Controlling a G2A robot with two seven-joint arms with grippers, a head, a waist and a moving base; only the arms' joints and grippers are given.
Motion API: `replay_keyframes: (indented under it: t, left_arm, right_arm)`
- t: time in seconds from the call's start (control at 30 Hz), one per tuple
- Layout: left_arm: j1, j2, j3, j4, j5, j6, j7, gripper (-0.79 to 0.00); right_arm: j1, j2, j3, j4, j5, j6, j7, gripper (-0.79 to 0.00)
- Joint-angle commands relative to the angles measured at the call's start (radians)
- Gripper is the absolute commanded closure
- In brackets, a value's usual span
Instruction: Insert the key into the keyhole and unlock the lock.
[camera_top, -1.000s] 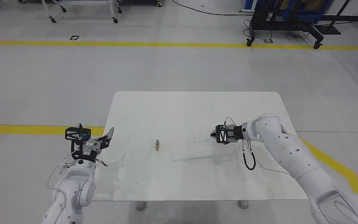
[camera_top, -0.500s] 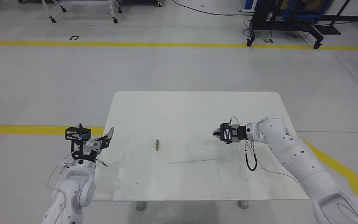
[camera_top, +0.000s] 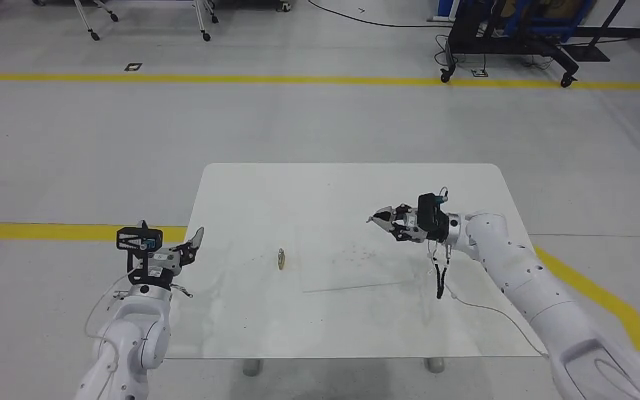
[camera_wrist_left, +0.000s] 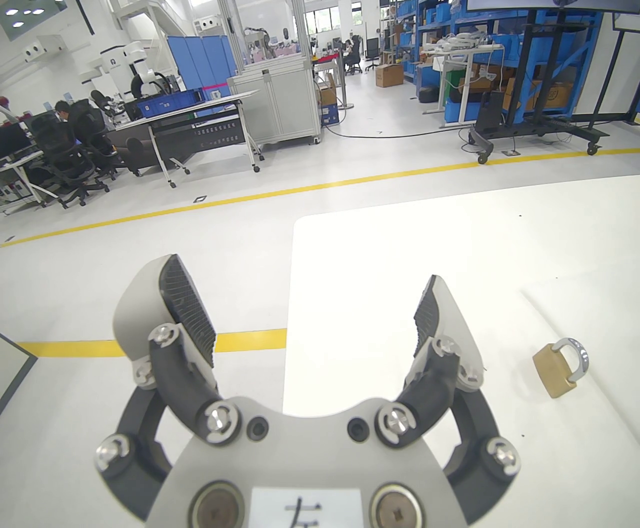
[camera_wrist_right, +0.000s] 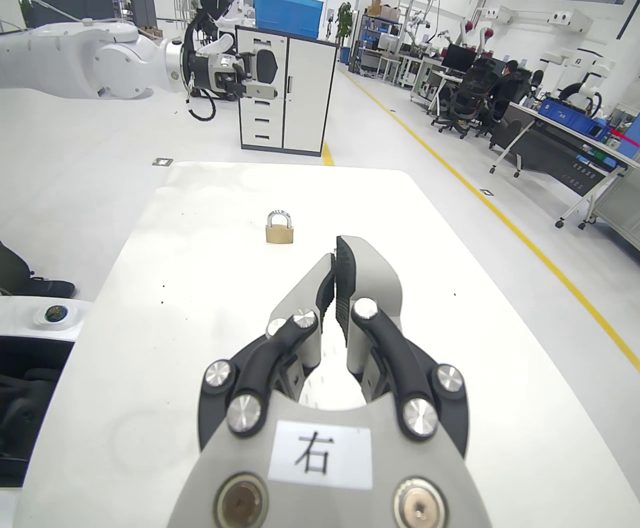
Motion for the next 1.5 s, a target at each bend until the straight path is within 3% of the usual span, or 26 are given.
replay_keyframes:
  t: [0.0, 0.2, 0.3, 0.43, 0.53, 0.63, 0.77, 0.93, 1.03, 1.2, 1.23, 1.27, 1.3, 1.47]
  left_arm:
    - [0.000, 0.000, 0.000, 0.000, 0.000, 0.000, 0.000, -0.785]
    - [-0.001, 0.000, 0.003, -0.003, -0.009, -0.006, 0.002, -0.785]
    - [-0.013, -0.006, 0.029, -0.032, -0.271, -0.230, 0.079, -0.785]
    - [-0.121, -0.003, 0.062, 0.041, -0.540, -0.580, 0.065, -0.785]
    - [-0.266, -0.002, 0.154, 0.158, -0.809, -0.804, -0.096, -0.785]
    - [-0.425, 0.000, 0.296, 0.275, -1.194, -0.932, -0.346, -0.785]
    - [-0.597, -0.001, 0.455, 0.375, -1.613, -0.896, -0.666, -0.785]
    - [-0.726, -0.023, 0.575, 0.515, -1.927, -0.849, -0.891, -0.785]
    - [-0.773, -0.035, 0.611, 0.593, -1.969, -0.866, -0.954, -0.785]
    - [-0.816, -0.040, 0.628, 0.644, -1.735, -0.947, -0.873, -0.785]
    - [-0.818, -0.040, 0.621, 0.646, -1.666, -0.983, -0.838, -0.659]
    - [-0.816, -0.041, 0.616, 0.641, -1.598, -1.012, -0.805, -0.406]
    - [-0.815, -0.041, 0.604, 0.628, -1.522, -1.012, -0.774, -0.336]
    - [-0.757, -0.048, 0.585, 0.544, -1.312, -1.012, -0.625, -0.336]
  right_arm:
    - [-0.001, 0.000, 0.001, -0.001, 0.000, 0.000, 0.002, 0.000]
    - [-0.001, 0.000, 0.001, -0.001, 0.000, 0.000, 0.002, 0.000]
    - [-0.023, -0.009, -0.009, -0.029, 0.086, -0.001, 0.003, 0.000]
    - [-0.015, -0.034, -0.080, -0.058, 0.266, -0.001, 0.003, 0.000]
    - [0.010, -0.051, -0.162, -0.051, 0.395, -0.001, 0.003, 0.000]
    - [0.037, -0.062, -0.238, -0.039, 0.510, -0.001, 0.003, 0.000]
    - [0.058, -0.066, -0.305, -0.050, 0.653, -0.001, 0.003, 0.000]
    - [0.053, -0.069, -0.340, -0.091, 0.784, -0.001, 0.003, 0.000]
    - [0.039, -0.066, -0.335, -0.116, 0.851, -0.001, 0.003, 0.000]
    - [0.028, -0.055, -0.346, -0.133, 0.910, -0.001, 0.003, 0.000]
    - [0.029, -0.054, -0.353, -0.139, 0.924, -0.001, 0.003, 0.000]
    - [0.031, -0.054, -0.362, -0.143, 0.940, -0.001, 0.003, 0.000]
    - [0.034, -0.053, -0.372, -0.136, 0.949, -0.001, 0.003, 0.000]
    - [0.056, -0.056, -0.447, -0.130, 1.036, -0.001, 0.003, 0.000]
